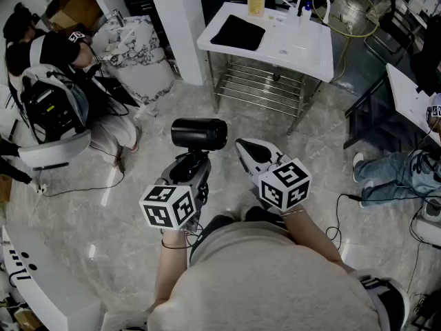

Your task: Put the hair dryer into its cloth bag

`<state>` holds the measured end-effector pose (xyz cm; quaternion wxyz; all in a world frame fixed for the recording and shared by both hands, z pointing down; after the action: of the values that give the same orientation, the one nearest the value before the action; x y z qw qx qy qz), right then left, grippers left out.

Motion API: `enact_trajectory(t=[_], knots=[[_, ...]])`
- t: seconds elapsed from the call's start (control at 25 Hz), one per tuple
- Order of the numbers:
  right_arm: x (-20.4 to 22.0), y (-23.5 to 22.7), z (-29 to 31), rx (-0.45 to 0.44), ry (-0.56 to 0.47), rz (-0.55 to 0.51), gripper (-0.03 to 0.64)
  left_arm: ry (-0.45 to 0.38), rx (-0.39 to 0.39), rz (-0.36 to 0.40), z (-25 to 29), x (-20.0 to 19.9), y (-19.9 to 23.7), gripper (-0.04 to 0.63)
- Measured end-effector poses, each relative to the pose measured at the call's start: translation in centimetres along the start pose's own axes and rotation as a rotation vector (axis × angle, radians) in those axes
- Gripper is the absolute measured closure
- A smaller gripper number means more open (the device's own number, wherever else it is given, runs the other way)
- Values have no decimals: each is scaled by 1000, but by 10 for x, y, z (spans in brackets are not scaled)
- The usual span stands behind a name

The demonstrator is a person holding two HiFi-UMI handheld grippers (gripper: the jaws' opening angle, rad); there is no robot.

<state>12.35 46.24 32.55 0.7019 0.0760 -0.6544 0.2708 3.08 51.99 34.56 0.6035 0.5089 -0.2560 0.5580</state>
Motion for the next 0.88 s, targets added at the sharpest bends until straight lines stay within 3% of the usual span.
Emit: enact_trajectory(t=[0.44,0.64,0.88], knots=[[3,-7,9,21,15,-4,618,13,20,-12,5,2,7,399],[-3,-1,8,46,-34,44,618,9,29,-14,1,-1,12,399],[19,11,3,56,-11,58,618,7,54,-12,-5,6,18,399]])
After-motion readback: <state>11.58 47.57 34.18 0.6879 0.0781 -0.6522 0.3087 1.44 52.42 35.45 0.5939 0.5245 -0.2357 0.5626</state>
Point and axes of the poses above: the fingertips, and each gripper's own axes: z forward along the fingers, y to its left, x out of its underside, the point moved 1 cm from there along -z, backward along the fingers, and after that the axes turned 6 degrees about -y, right-handed, at the moved point
